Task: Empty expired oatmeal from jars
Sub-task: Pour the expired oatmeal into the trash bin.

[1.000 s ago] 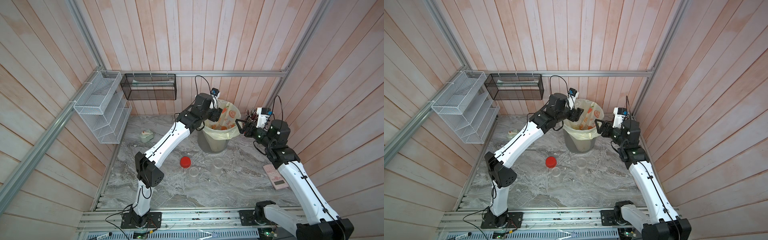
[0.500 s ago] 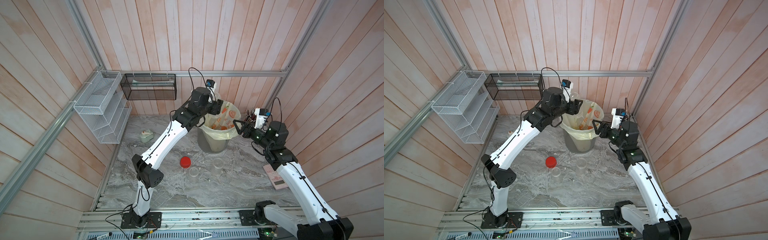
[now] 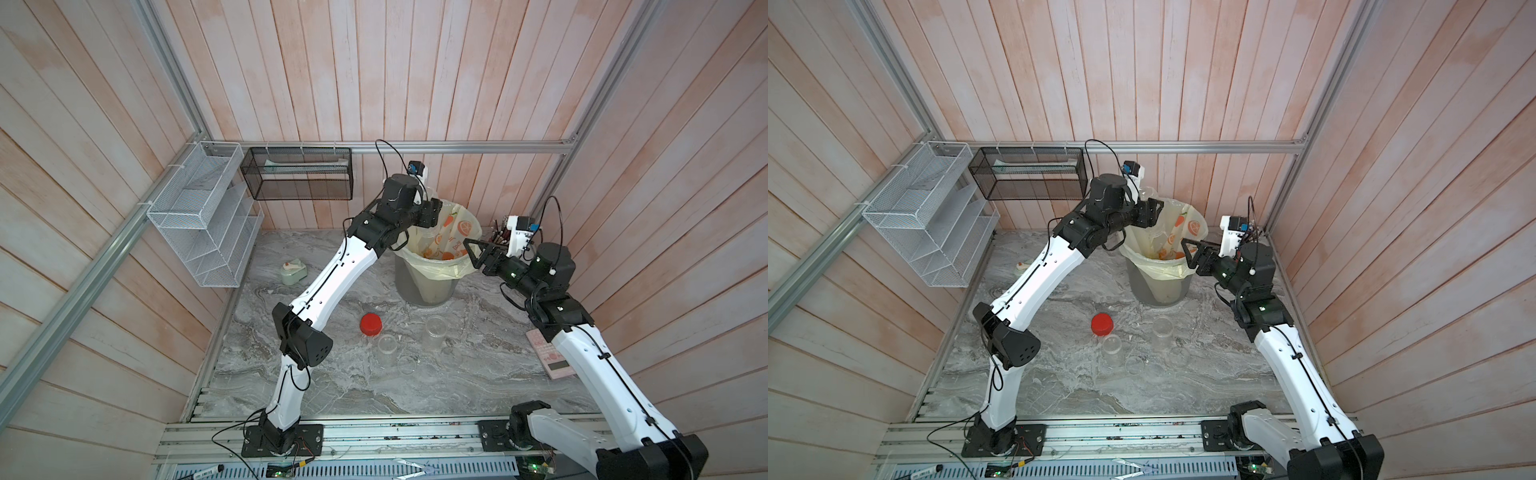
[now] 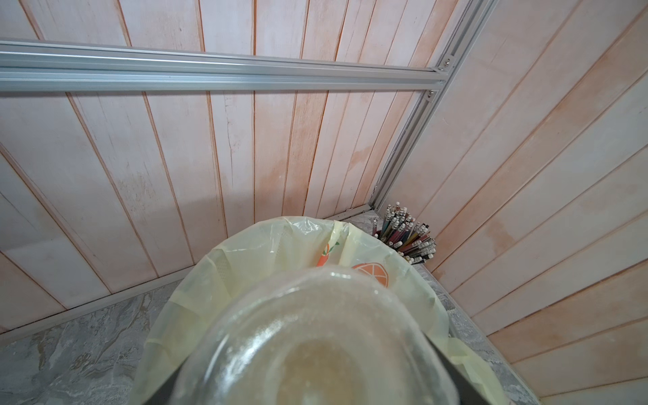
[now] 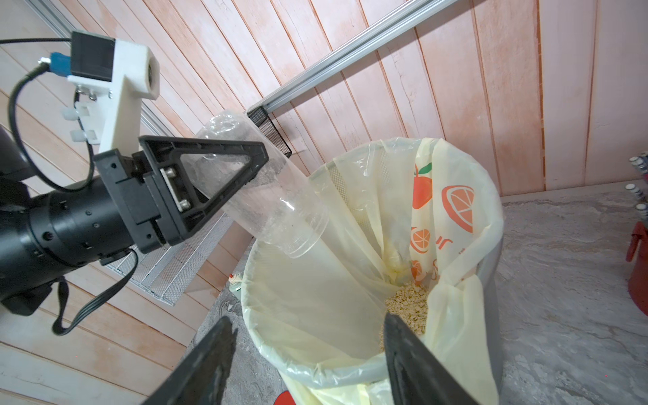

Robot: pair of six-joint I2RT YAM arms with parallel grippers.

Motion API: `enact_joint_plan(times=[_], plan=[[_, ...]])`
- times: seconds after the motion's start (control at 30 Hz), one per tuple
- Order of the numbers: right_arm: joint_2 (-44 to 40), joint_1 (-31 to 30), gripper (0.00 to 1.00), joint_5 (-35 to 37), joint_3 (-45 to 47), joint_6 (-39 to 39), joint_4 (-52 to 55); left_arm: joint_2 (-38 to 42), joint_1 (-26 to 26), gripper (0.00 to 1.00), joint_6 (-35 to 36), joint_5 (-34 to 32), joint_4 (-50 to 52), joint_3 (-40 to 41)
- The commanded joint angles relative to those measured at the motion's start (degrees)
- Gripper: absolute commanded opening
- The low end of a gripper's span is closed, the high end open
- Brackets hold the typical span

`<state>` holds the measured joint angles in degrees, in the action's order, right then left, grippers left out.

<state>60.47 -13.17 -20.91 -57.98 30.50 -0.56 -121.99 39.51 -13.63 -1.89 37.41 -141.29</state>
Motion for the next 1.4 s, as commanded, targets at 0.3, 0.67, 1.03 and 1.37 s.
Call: enact_joint_plan(times=[0.3,0.67,1.03,1.37], plan=[[-2.3,-1.4,0.7,1.8,1.8,2.1,-3.0,-0.6,-2.6,0.32,-10.4,8.3,1.6,-3.9],[-3.8,-1.8,0.79,4.9,7.8,14.5,-16.5,16.2,-3.4,0.38,-26.4,8.2,-28.8,29.0],[-3.9,-5.3,0.83,9.1,10.4,23.3,-26.5,23.3,-3.7,0.38,-45.4,8.6,-47.7,46.3],[-0.6,-12.2,0.84,17.0,11.8,28.3,-35.3,28.1,-2.9,0.37,-57.5,6.1,-58.3,56.7]])
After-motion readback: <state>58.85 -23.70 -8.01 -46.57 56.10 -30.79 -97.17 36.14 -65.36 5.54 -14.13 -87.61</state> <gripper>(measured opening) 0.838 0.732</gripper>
